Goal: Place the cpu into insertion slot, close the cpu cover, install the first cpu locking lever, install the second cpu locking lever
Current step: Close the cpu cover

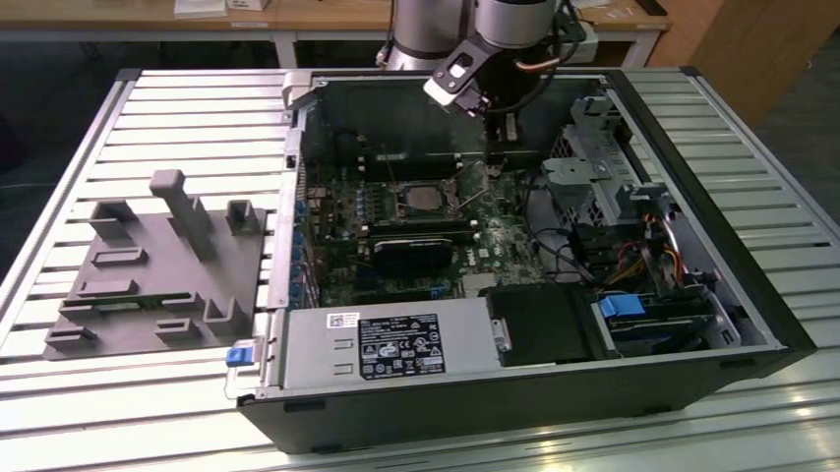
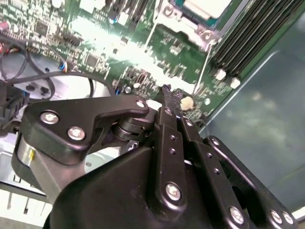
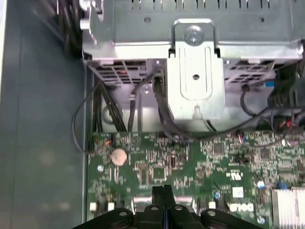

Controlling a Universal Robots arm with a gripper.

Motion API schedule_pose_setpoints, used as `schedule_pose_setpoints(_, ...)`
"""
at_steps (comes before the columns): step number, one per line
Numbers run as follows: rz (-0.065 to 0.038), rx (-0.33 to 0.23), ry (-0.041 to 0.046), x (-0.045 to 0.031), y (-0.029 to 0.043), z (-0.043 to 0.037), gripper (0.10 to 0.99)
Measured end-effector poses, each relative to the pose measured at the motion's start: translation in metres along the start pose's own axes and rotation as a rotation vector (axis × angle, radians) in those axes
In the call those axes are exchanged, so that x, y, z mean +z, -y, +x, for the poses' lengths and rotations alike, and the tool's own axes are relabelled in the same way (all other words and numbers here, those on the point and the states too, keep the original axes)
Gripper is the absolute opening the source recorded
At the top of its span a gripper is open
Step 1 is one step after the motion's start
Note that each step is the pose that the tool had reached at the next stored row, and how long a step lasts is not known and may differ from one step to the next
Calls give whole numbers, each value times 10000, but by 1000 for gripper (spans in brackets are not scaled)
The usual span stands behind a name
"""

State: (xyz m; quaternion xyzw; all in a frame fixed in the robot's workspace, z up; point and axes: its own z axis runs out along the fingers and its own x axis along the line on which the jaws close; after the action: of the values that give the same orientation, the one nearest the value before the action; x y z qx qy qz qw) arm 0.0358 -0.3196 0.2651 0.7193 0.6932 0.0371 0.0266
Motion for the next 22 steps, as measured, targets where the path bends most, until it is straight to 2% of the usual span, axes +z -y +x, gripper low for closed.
schedule_pose_setpoints(5, 33, 0, 2, 79, -93, 2, 102)
schedule_pose_setpoints(9, 70, 0, 5, 153, -131, 2, 102)
schedule_pose_setpoints(14, 157, 1, 7, 246, -146, 2, 102)
schedule_pose_setpoints(20, 181, 0, 10, 254, -145, 2, 102)
schedule_pose_setpoints(21, 266, 1, 10, 256, -146, 2, 102)
schedule_pose_setpoints(22, 415, 4, 17, 259, -146, 2, 102)
